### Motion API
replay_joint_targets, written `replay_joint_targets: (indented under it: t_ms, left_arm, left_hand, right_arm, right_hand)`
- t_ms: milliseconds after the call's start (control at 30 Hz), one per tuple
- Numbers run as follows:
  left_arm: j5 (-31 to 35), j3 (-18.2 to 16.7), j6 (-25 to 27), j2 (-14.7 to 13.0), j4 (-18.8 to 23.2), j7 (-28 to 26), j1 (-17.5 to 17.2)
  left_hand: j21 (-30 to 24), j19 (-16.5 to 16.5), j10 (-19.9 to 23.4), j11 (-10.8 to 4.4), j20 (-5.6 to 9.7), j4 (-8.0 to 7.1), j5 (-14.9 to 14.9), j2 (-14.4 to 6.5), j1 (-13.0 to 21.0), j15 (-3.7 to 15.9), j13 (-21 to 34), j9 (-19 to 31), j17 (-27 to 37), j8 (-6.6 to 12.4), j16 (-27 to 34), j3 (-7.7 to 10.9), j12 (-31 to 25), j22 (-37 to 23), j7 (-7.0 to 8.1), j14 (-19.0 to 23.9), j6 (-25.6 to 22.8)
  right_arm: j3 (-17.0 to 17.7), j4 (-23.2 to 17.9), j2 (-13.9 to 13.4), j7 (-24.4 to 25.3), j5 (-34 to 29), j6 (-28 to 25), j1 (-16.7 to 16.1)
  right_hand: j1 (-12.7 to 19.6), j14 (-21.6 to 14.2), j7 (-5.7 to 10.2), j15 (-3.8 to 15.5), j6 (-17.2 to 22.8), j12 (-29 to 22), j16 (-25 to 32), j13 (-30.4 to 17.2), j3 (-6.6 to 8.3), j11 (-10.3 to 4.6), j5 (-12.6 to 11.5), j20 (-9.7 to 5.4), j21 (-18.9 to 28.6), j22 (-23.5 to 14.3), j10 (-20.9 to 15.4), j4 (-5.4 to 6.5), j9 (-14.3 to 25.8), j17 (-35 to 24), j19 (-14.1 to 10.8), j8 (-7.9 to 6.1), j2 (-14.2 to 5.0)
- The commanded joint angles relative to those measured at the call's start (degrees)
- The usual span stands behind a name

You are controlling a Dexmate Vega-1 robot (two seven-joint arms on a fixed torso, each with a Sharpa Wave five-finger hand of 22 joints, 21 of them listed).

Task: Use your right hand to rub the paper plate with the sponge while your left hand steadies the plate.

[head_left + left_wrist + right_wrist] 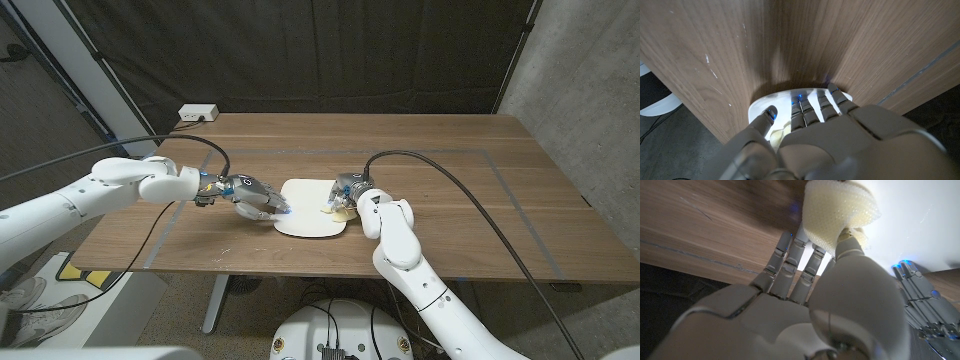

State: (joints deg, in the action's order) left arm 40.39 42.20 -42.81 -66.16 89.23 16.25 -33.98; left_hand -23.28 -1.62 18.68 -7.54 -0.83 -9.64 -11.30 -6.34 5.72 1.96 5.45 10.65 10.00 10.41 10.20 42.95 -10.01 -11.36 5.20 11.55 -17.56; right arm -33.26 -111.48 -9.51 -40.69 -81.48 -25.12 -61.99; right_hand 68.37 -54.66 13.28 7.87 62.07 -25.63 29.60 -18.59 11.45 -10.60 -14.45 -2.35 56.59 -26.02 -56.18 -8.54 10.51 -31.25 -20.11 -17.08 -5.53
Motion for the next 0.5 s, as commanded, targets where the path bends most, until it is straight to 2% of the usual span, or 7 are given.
replay_joint_targets:
  t_ms: [33, 167, 500]
  left_arm:
    - [0.2, 1.1, 0.1, 0.1, -0.1, 1.7, 0.1]
    - [0.0, 1.0, 0.4, -0.1, 0.2, 1.8, 0.0]
    - [-0.6, 0.7, 1.2, -0.7, 0.9, 2.1, -0.5]
  left_hand:
    - [0.0, 0.4, 0.6, -0.33, 0.01, -0.04, -0.1, -0.9, -0.4, 6.38, 5.2, 0.2, 0.3, 0.21, 0.2, 0.26, -0.7, -0.1, 0.09, 0.1, 0.4]
    - [0.0, 0.5, 0.6, -0.39, -0.02, -0.05, -0.1, -0.9, -0.5, 6.36, 5.2, 0.2, 0.3, 0.25, 0.2, 0.28, -0.7, -0.1, 0.15, 0.1, 0.5]
    - [0.0, 0.4, 0.6, -0.46, 0.02, -0.07, -0.1, -0.9, -0.6, 6.37, 5.2, 0.2, 0.3, 0.28, 0.2, 0.35, -0.7, -0.1, 0.19, 0.0, 0.9]
  right_arm:
    - [1.7, -5.5, -2.7, -2.4, 5.0, 3.6, -2.3]
    - [1.6, -4.1, -2.8, -1.3, 5.5, 4.2, -1.4]
    - [1.1, 1.1, -2.9, 6.5, 4.2, 5.0, 1.5]
  right_hand:
    - [0.7, -0.6, -4.68, 5.9, 5.4, -0.1, 0.1, -0.2, -0.28, -0.54, -0.4, -7.62, 0.5, 0.0, -1.2, -0.05, 0.2, -0.3, -0.5, -0.34, 0.31]
    - [0.7, -0.8, -4.53, 5.91, 5.6, -0.1, 0.1, -0.2, -0.32, -0.53, -0.4, -7.65, 0.7, 0.1, -1.3, -0.04, 0.2, -0.4, -0.4, -0.29, 0.38]
    - [0.8, -0.9, -4.5, 5.89, 5.6, 0.2, 0.0, -0.2, -0.4, -0.5, -0.5, -7.6, 1.1, 0.3, -1.3, 0.02, 0.2, -0.7, -0.3, -0.02, 0.46]
